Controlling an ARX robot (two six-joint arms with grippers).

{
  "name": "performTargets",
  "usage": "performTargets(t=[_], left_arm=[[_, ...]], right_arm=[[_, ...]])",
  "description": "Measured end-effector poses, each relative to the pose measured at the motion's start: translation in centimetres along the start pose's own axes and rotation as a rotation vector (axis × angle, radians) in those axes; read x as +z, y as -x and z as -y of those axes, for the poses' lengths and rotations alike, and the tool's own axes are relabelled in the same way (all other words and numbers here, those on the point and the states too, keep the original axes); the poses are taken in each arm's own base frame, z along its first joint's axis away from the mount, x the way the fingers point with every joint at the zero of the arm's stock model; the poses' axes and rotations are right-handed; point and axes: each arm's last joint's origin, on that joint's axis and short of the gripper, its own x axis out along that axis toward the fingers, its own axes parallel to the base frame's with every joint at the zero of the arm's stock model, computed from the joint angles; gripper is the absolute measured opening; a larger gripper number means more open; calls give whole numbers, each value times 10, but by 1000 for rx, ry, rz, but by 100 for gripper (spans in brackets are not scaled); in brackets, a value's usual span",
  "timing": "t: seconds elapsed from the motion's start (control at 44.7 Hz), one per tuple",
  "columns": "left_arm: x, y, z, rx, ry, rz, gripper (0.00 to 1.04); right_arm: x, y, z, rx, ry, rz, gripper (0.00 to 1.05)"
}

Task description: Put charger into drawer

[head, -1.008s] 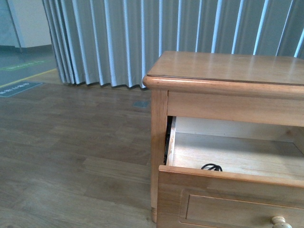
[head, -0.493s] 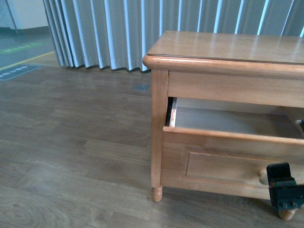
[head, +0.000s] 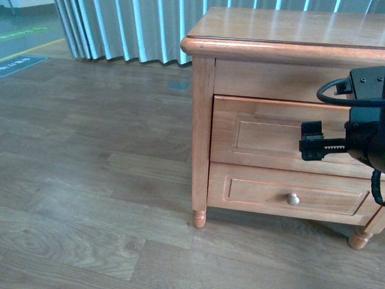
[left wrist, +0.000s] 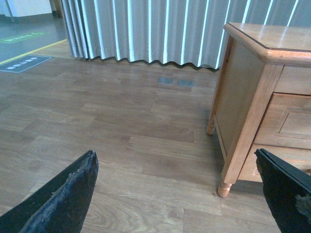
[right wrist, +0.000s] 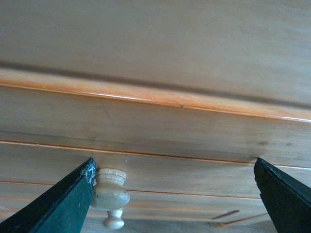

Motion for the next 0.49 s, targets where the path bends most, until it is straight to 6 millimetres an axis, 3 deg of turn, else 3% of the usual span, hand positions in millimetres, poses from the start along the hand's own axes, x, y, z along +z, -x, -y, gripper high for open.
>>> performTargets(t=[0.336, 0.493], left_arm=[[0, 0, 0, 0, 0, 0, 99], [0, 0, 0, 0, 0, 0, 99]], right_arm=[[-1, -10, -6, -31, 28, -5, 96], [2, 1, -4, -7, 10, 22, 96]])
